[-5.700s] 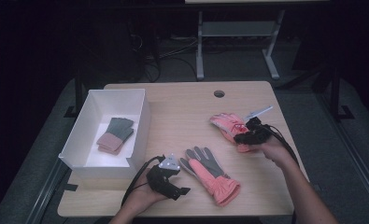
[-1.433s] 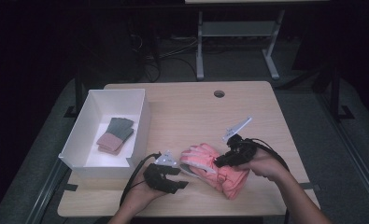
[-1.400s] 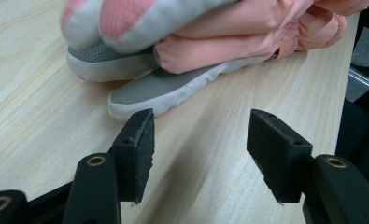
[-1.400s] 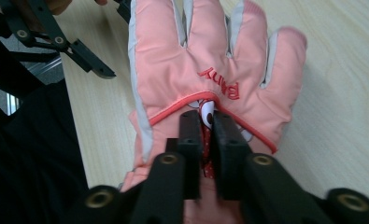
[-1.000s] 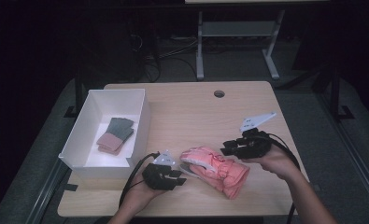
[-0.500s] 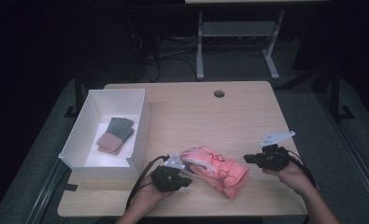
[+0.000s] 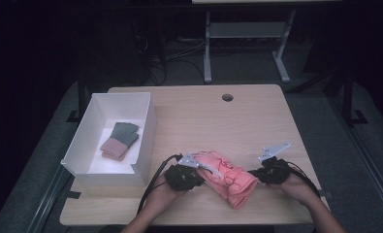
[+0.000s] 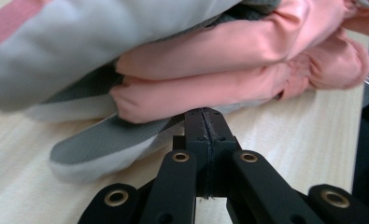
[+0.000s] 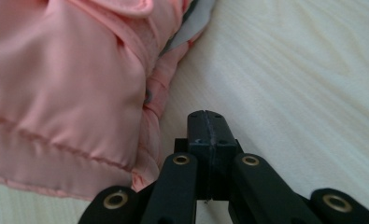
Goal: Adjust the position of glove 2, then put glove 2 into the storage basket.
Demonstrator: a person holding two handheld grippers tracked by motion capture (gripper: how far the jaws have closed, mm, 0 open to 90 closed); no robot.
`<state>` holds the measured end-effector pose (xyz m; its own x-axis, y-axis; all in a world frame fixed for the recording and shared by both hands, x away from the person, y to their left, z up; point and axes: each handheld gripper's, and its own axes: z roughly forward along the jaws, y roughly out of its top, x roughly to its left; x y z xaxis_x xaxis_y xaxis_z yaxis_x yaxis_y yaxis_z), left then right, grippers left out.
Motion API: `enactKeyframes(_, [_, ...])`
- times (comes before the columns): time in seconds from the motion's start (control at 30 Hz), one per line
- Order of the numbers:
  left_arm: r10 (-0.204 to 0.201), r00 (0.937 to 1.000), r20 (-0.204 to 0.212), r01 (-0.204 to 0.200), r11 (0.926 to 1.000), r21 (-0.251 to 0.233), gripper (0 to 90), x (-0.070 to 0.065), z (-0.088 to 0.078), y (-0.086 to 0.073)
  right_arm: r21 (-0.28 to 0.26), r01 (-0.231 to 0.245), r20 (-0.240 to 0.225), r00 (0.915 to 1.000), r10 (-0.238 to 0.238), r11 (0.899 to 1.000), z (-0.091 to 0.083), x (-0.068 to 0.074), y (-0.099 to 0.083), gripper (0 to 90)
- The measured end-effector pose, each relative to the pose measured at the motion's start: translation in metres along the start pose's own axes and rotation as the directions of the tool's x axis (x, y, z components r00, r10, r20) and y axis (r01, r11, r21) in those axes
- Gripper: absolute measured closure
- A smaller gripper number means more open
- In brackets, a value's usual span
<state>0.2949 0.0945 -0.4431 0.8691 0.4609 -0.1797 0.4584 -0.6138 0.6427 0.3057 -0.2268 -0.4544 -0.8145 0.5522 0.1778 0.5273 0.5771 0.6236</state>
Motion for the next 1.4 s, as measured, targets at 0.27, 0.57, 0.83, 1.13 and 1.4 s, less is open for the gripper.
enactKeyframes(0.27, [-0.052,0.9986,-0.008,0.051,0.9985,-0.017,89.7,0.017,0.005,0.008,-0.004,0.026,0.001,0.9997,-0.026,1.0,0.001,0.012,0.002,90.0])
enactKeyframes(0.57, [-0.058,0.9981,-0.02,0.057,0.998,-0.027,89.7,0.031,0.014,0.023,-0.01,0.036,-0.06,0.9975,-0.036,0.999,0.005,0.03,-0.006,90.0])
enactKeyframes(0.83, [-0.07,0.9975,-0.013,0.07,0.9967,-0.041,89.7,0.042,0.026,0.036,-0.013,0.057,-0.107,0.9926,-0.058,0.998,0.01,0.045,-0.003,90.0])
enactKeyframes(1.13, [-0.05,0.9986,0.018,0.051,0.9985,-0.022,89.7,0.047,0.035,0.044,-0.016,0.105,-0.153,0.9825,-0.106,0.994,0.025,0.066,0.007,90.0])
enactKeyframes(1.4, [-0.027,0.9991,0.033,0.027,0.9996,-0.013,89.7,0.048,0.035,0.046,-0.024,0.142,-0.169,0.975,-0.144,0.99,0.04,0.086,0.019,90.0])
